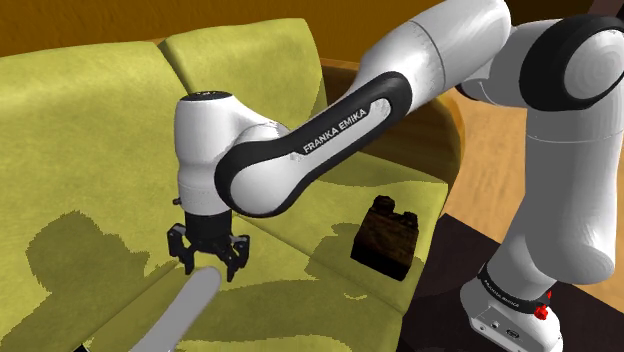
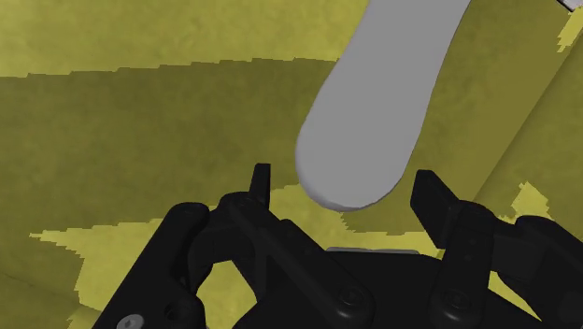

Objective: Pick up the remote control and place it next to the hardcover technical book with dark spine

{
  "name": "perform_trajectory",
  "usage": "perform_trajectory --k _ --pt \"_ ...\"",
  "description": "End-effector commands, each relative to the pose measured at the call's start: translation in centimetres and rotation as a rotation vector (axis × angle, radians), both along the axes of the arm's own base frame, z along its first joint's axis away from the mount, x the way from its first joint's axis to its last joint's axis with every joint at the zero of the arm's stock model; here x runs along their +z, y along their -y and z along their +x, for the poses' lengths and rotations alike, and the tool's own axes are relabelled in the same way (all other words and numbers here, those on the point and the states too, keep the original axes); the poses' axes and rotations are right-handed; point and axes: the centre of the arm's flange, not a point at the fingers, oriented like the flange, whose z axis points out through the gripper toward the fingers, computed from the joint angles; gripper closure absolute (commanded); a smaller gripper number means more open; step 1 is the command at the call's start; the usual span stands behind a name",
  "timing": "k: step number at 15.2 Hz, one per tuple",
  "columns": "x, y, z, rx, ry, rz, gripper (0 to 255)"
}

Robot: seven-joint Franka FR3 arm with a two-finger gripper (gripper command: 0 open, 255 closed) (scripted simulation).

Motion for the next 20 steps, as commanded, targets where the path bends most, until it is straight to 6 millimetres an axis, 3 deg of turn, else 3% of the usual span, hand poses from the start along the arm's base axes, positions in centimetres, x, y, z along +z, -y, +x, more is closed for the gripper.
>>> perform_trajectory --k 1,11,19,20 --pt "-0.9 -0.3 -0.2 0.002 -0.001 0.0 255" --pt "-6.2 -0.3 -0.2 0.002 -0.001 0.0 255" --pt "-6.2 -0.3 -0.2 0.002 -0.001 0.0 255" --pt "-6.2 -0.3 -0.2 0.002 -0.001 0.0 0"
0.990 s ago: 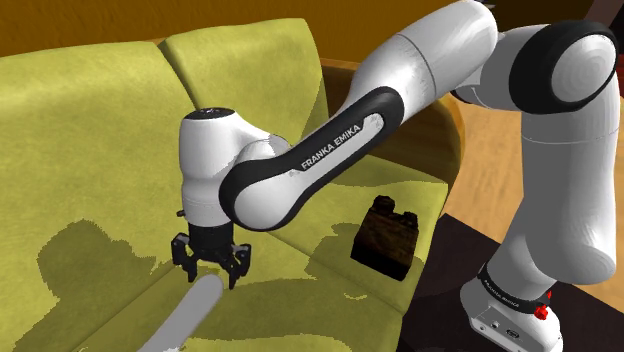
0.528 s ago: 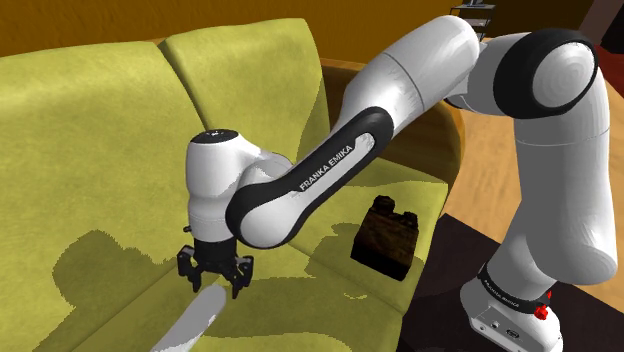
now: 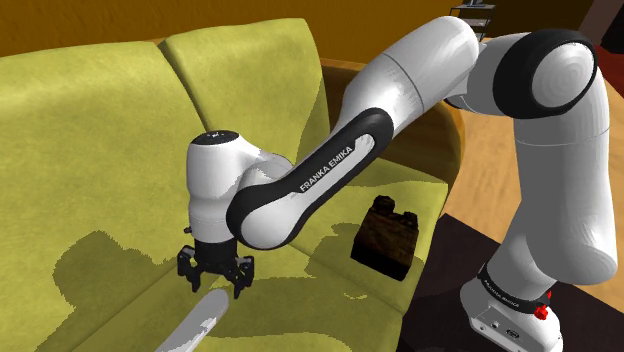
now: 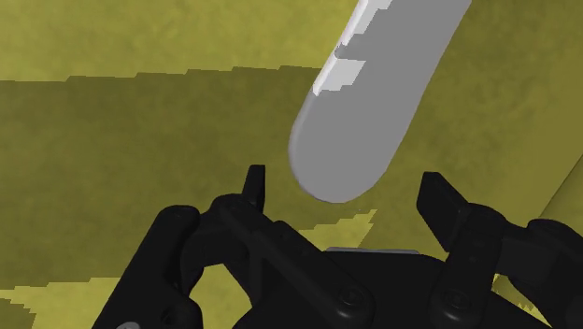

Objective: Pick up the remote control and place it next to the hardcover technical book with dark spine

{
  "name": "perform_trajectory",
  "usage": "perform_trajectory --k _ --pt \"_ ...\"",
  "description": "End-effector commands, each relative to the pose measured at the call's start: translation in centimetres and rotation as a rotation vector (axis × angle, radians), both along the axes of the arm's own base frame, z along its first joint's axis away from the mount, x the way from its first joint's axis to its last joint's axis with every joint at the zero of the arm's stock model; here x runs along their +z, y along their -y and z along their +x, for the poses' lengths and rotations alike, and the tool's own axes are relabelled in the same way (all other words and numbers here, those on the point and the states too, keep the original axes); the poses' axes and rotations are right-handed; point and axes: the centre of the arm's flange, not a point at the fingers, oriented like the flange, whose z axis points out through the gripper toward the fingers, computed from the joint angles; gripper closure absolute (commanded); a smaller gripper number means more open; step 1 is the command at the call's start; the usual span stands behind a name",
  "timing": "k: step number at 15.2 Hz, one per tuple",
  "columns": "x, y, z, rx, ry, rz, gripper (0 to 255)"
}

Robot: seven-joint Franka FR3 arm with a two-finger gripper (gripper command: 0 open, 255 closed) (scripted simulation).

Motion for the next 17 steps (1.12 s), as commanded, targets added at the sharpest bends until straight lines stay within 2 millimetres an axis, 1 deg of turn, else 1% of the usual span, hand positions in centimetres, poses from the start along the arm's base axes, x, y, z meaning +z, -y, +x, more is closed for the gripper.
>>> perform_trajectory --k 1,5,8,9,17 --pt "0.0 0.0 0.0 0.0 0.0 0.0 0" --pt "0.0 0.0 0.0 0.0 0.0 0.0 0" --pt "3.8 1.0 0.2 0.0 0.0 0.0 0" --pt "4.8 1.3 0.2 0.0 0.0 0.0 0" --pt "4.8 1.3 0.2 0.0 0.0 0.0 0"
